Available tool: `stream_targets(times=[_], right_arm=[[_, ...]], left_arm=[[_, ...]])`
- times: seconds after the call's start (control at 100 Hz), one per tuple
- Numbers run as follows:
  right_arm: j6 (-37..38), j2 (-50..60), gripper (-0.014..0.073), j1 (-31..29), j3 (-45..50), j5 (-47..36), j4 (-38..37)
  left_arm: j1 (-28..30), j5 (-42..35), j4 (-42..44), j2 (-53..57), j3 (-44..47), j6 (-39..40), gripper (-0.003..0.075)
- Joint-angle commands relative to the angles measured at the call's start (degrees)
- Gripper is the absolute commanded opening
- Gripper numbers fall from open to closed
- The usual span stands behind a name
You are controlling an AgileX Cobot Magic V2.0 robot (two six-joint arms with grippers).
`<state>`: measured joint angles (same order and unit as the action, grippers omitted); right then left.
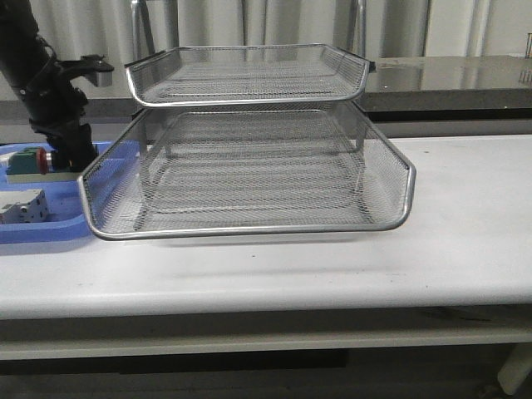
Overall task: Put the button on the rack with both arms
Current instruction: 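Close the left gripper on the button's blue base and lift it, then carry the red button with the left gripper over the pulled-out tray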
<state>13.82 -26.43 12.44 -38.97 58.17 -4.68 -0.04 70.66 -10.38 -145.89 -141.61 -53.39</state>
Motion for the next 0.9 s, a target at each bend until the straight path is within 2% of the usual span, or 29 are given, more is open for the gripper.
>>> stream_targets(times=[0.0, 0.18, 0.61, 0.76, 0.89], right_arm=[[-0.2, -0.2, -0.0068, -0.1, -1.5, -3.1, -1.0], [-0.2, -0.2, -0.0068, -0.1, -1.5, -3.1, -1.0], [-0.2, -0.2, -0.0068, -0.1, -1.5, -3.1, -1.0], [-0.2, -0.2, -0.0068, -0.1, -1.5, -3.1, -1.0], [-0.2, -0.2, -0.0068, -0.1, -1.5, -3.1, -1.0]], left_arm=[[-0.1, 2.4, -1.2, 4.6, -4.6, 3.4, 0.0004], [-0.1, 2.4, -1.2, 4.9, -8.8, 8.1, 0.0004], [-0.1, 2.4, 2.0, 12.5, -8.5, 16.6, 0.0004], [-0.1, 2.4, 2.0, 17.2, -5.3, 17.3, 0.0004], [-0.1, 2.4, 2.0, 22.8, 1.2, 17.3, 0.0004]])
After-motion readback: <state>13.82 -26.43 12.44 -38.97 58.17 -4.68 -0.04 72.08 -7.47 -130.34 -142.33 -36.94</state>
